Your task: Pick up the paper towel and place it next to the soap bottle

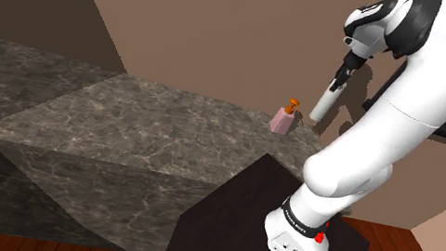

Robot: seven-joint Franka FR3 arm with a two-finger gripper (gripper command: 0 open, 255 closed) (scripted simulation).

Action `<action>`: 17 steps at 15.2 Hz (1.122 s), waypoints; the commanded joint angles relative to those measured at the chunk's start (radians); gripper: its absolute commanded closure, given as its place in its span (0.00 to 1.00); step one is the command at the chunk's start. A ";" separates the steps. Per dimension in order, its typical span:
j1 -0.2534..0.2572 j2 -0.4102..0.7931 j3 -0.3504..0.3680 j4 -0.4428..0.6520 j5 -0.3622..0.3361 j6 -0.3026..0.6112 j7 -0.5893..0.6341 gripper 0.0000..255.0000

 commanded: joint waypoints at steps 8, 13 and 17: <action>-0.006 0.044 -0.001 -0.085 0.042 0.114 -0.035 1.00; -0.013 0.080 0.003 -0.121 0.078 0.175 -0.063 1.00; -0.020 0.114 0.009 -0.146 0.113 0.222 -0.089 1.00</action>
